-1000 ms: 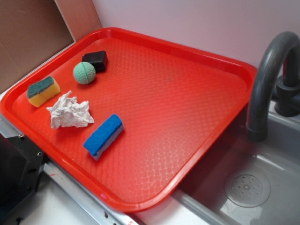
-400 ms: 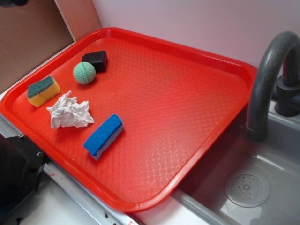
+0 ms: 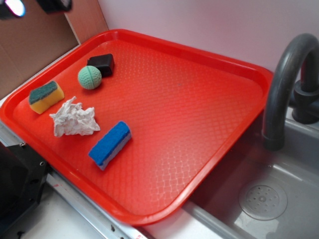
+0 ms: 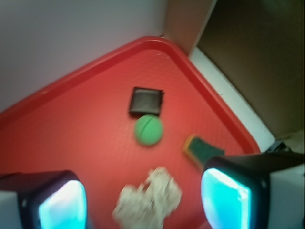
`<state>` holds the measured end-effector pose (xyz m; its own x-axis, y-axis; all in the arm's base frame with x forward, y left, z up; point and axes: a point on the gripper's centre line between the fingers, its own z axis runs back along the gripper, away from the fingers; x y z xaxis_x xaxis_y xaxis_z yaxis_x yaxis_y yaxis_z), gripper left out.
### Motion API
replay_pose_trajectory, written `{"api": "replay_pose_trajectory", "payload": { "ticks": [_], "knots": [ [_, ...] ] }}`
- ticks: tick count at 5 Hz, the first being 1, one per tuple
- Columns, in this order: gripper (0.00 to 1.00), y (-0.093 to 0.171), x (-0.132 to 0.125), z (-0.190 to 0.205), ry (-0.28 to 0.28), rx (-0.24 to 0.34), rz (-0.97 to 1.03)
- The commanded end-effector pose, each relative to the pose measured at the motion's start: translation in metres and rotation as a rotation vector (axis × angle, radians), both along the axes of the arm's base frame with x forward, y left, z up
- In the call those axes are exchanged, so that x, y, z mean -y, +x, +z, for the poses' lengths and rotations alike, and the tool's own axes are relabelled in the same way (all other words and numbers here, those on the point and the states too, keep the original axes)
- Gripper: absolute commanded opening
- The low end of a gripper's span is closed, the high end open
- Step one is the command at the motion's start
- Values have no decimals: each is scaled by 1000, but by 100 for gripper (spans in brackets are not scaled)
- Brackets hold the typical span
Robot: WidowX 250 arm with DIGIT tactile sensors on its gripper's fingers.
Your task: Grab the green ball.
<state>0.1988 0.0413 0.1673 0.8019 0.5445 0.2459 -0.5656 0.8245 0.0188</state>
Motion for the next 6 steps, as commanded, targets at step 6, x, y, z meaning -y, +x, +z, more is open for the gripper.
{"api": "replay_pose_trajectory", "payload": {
  "ticks": [6],
  "knots": [
    [100, 39, -36, -144, -135, -105, -17]
  ]
}}
